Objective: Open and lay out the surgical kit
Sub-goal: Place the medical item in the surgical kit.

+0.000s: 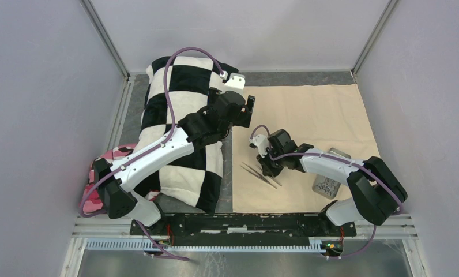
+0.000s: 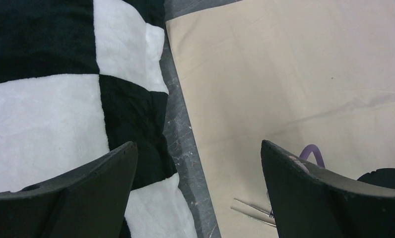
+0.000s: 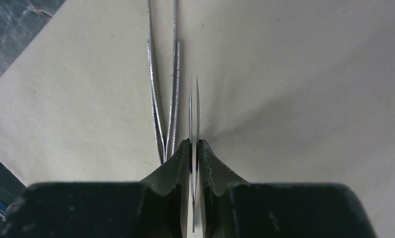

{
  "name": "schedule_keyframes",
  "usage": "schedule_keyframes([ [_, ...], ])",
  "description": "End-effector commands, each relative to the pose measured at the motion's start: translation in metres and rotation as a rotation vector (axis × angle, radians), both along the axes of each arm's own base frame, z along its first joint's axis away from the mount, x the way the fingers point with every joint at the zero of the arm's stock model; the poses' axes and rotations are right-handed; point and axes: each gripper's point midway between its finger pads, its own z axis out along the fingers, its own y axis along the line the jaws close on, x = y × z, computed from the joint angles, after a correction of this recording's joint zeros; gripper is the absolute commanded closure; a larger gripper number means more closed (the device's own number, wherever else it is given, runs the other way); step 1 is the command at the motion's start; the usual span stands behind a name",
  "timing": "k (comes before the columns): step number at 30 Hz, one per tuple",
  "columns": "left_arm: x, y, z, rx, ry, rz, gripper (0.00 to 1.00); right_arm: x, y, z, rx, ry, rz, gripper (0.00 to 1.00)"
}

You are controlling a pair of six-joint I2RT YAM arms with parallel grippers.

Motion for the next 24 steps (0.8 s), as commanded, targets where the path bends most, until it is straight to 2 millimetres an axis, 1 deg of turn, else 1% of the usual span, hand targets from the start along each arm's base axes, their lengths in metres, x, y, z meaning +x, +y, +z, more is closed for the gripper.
schedule_keyframes([
  [1,0.003,-0.004,0.019,-0.061,-0.036,0.014,0.00,0.010,-0.006,0.008,-0.016,-0.060,-0.061,0.85],
  [8,0.003,-0.005,0.017,-0.060,-0.031,0.008,0.00,0.009,-0.009,0.005,-0.059,-0.064,-0.066,0.82],
  [15,0.002,-0.006,0.017,-0.060,-0.030,0.004,0.00,0.017,0.001,0.008,-0.058,-0.080,-0.054,0.79],
  [19,0.003,-0.005,0.018,-0.060,-0.031,0.004,0.00,0.020,0.004,0.005,-0.071,-0.084,-0.048,0.77],
  [24,0.002,-0.006,0.018,-0.061,-0.031,0.002,0.00,0.025,0.009,0.007,-0.082,-0.104,-0.039,0.76],
])
